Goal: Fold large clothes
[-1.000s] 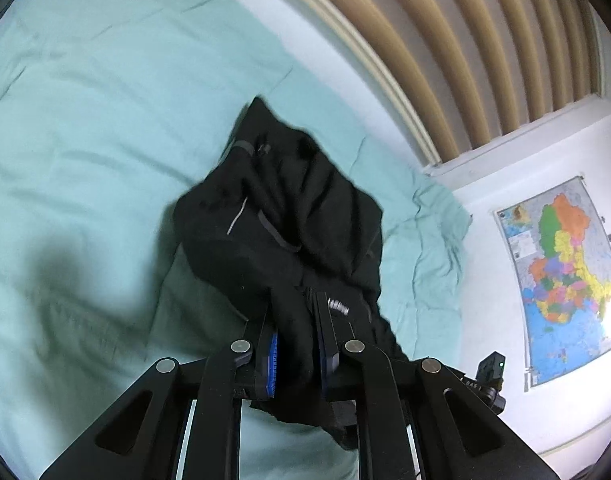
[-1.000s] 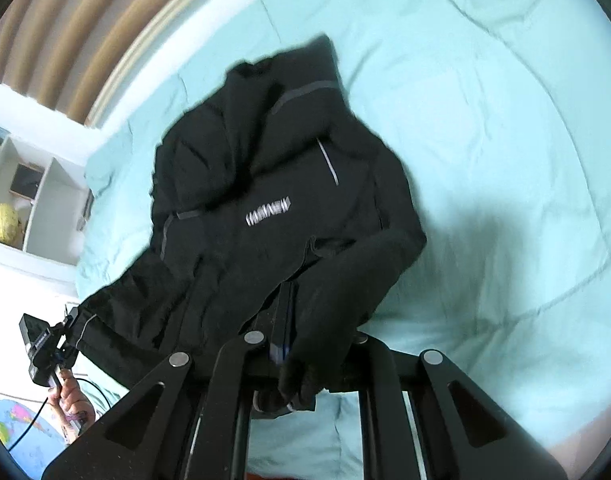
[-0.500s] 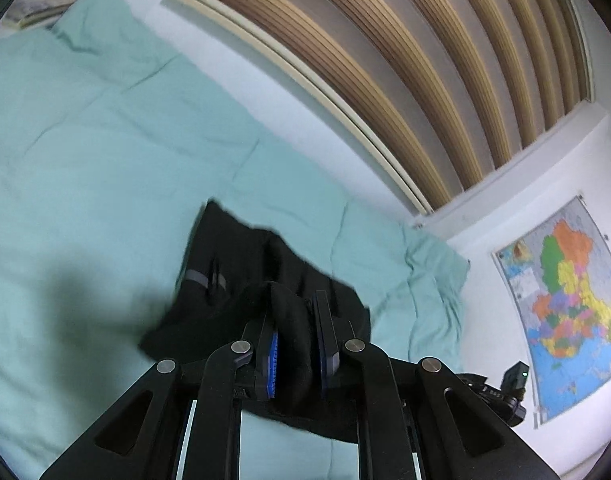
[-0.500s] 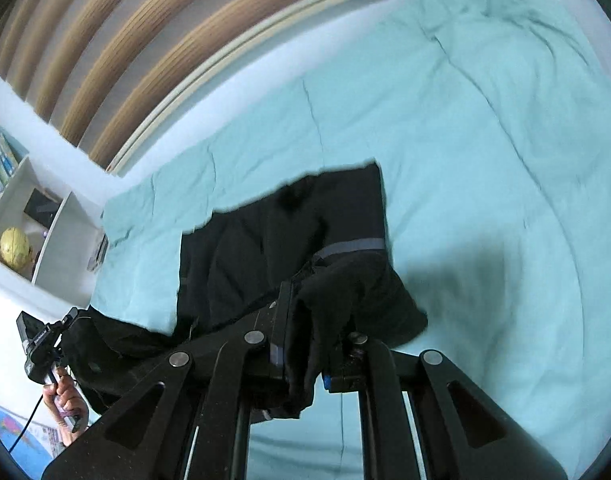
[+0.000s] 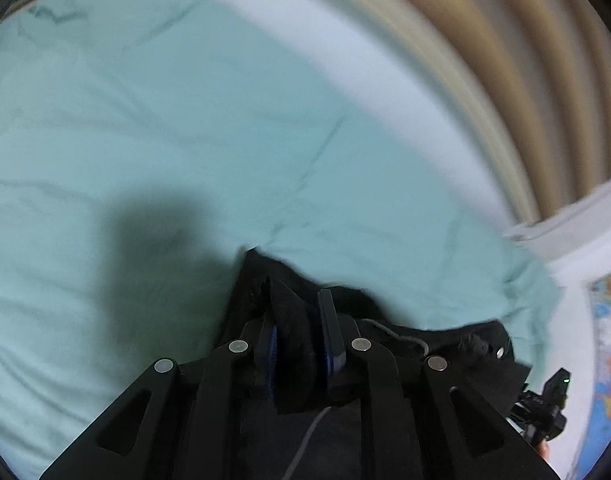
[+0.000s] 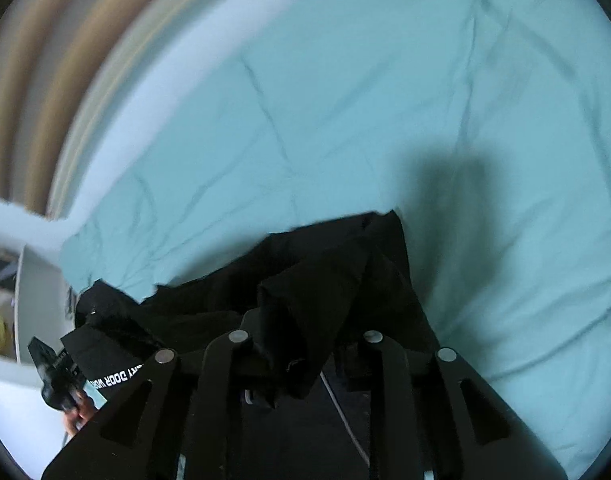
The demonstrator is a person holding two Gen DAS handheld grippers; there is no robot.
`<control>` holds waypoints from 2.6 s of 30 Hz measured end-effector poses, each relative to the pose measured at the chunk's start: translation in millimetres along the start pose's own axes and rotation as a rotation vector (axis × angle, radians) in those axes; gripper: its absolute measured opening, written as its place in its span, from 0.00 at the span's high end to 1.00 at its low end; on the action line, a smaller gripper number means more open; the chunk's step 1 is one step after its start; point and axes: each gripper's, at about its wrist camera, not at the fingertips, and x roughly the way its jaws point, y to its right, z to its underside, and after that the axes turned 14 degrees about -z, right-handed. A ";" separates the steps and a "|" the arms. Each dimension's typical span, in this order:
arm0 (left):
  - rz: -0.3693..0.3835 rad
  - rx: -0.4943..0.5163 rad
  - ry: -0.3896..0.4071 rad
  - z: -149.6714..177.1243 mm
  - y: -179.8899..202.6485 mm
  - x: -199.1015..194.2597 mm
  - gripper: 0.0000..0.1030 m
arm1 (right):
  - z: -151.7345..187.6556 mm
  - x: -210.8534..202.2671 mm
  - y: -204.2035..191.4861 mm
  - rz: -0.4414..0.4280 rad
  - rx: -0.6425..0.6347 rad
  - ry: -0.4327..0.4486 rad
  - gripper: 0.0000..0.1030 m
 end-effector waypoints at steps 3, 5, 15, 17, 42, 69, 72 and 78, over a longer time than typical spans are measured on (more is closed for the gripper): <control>-0.078 0.036 -0.081 2.8 4.9 53.8 0.81 | -8.2 42.9 24.7 0.025 0.059 -0.057 0.73; -0.117 0.066 -0.103 8.0 8.4 77.4 0.81 | -9.5 66.8 39.3 0.031 0.094 -0.082 0.73; -0.123 0.217 -0.022 -5.1 16.3 27.9 0.75 | -19.7 39.9 31.8 -0.046 0.077 -0.087 0.55; -0.058 0.215 -0.032 -7.3 13.3 8.2 0.67 | -20.9 14.3 27.7 -0.096 0.080 -0.056 0.42; 0.126 0.207 -0.146 -28.2 -10.8 62.2 0.24 | -30.4 40.8 49.5 0.095 -0.346 -0.069 0.16; -0.154 0.144 0.018 -46.9 6.9 89.1 0.87 | -71.9 103.2 -6.5 0.384 -0.424 0.022 0.87; -0.192 0.104 -0.083 -37.9 -5.0 124.8 0.81 | -66.4 134.5 15.5 0.423 -0.407 -0.071 0.87; -0.161 0.095 -0.079 -43.9 -14.8 111.8 0.63 | -69.1 130.1 20.3 0.395 -0.383 -0.085 0.72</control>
